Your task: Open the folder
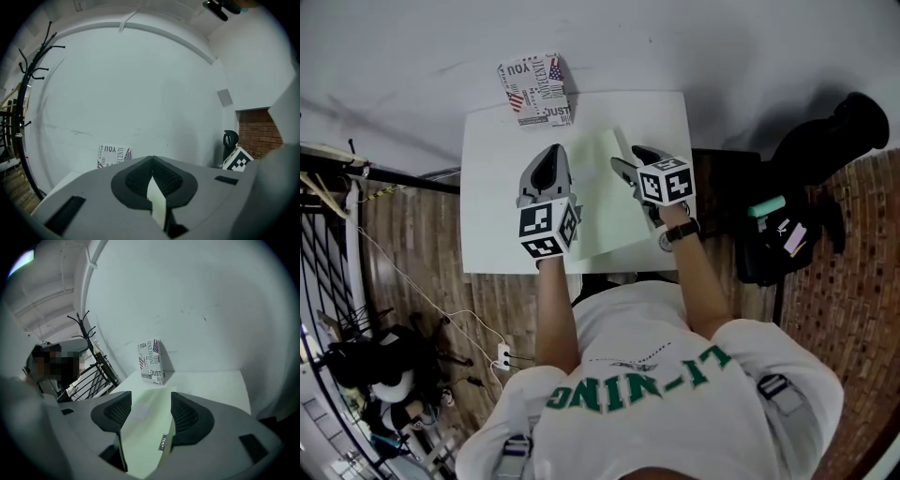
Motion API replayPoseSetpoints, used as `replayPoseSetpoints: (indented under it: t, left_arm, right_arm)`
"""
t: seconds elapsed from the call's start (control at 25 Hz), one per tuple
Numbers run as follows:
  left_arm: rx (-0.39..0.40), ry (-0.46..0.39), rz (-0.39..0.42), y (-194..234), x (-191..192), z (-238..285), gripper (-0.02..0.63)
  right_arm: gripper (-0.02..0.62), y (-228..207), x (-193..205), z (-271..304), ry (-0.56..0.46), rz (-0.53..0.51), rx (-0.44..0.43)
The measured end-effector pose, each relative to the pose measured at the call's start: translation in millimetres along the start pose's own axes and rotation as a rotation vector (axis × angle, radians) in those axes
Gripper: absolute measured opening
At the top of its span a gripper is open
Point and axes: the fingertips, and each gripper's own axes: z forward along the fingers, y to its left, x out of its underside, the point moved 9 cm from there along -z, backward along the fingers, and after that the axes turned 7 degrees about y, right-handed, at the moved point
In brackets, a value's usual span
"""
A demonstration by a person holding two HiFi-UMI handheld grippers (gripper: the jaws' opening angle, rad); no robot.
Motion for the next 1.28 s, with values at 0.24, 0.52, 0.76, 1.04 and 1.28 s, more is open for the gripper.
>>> replayPoseSetpoints:
  t: [0.24, 0.52, 0.76, 1.04, 1.28]
  left_arm:
    - [0.013, 0.04, 0.01, 5, 8, 10, 0.014]
    - [0.011, 0.067, 0.0, 13, 17, 10, 0.014]
    - [-0.01, 0.079, -0.007, 21, 21, 6, 0.014]
    - [-0.03, 0.079, -0.015, 29, 25, -3, 0.014]
    - [-0.049, 0.076, -0.012, 32, 22, -11, 0.014]
  right_arm:
    - [0.337, -19, 35, 21, 0.094, 0.181, -0.126]
    - [0.397, -29, 65, 36, 0.162, 0.331, -0.2]
    - [0.387, -26, 82, 50, 0.241, 0.387, -0.259]
    - [0.23, -18, 82, 52, 0.246, 0.38, -0.246]
    - [0.112, -9, 74, 48, 0.249, 0.327, -0.245]
